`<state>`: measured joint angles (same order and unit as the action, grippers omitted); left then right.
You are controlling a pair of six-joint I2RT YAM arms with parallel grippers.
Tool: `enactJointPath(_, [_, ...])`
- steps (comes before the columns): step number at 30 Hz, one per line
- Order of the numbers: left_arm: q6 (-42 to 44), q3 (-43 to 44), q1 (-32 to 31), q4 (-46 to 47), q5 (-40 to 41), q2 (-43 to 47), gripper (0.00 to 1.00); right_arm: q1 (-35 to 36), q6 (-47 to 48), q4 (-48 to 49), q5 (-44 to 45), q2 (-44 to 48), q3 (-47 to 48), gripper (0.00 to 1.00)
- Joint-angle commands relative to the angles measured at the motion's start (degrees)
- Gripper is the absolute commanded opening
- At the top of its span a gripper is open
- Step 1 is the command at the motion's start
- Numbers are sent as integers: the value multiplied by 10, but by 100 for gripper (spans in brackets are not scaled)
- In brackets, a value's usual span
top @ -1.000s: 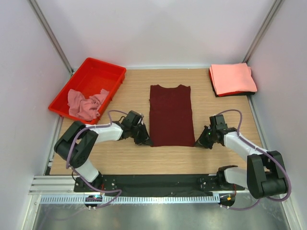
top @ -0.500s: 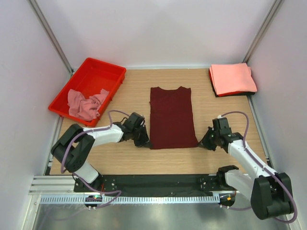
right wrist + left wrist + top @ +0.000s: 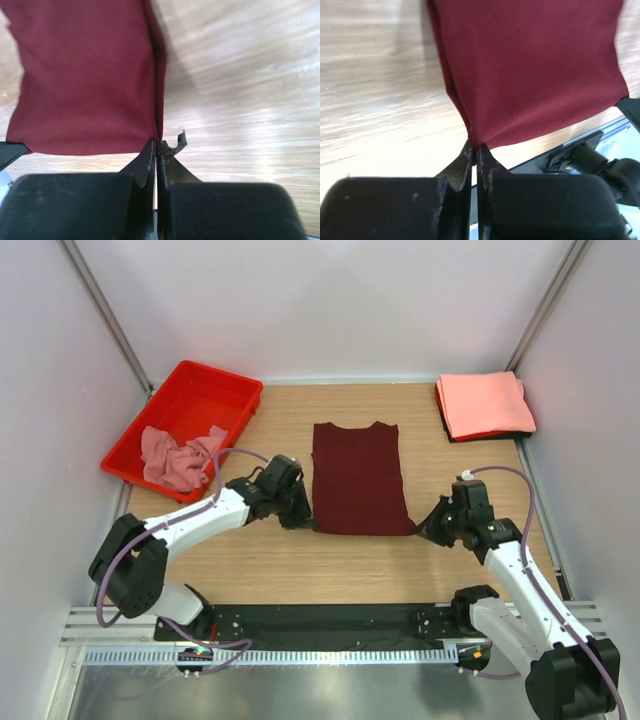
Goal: Fold and stack the t-shirts
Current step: Fold the tshirt
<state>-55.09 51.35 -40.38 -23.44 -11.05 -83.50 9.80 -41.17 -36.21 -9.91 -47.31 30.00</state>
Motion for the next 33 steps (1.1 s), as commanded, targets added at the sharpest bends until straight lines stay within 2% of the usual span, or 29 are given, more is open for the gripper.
enactJointPath(1, [16,70,3,-51,41,-2,0,1,2,-13,24,6,52,1])
enactJointPath(4, [28,129,8,-85,60,-22,0,0,10,-18,39,-11,88,1])
enactJointPath(8, [38,187,46,-104,39,-48,0,0,28,-27,70,-47,161,1])
enactJointPath(16, [60,304,112,-117,3,-120,0,-3,61,-1,120,-188,311,1])
enactJointPath(22, [62,407,156,-111,-39,-200,0,-10,89,16,108,-305,420,1])
enactJointPath(24, [55,444,168,-106,-73,-241,0,-15,91,24,108,-330,443,1])
enactJointPath(33, [55,572,204,-64,-114,-368,0,-29,109,87,80,-483,548,1])
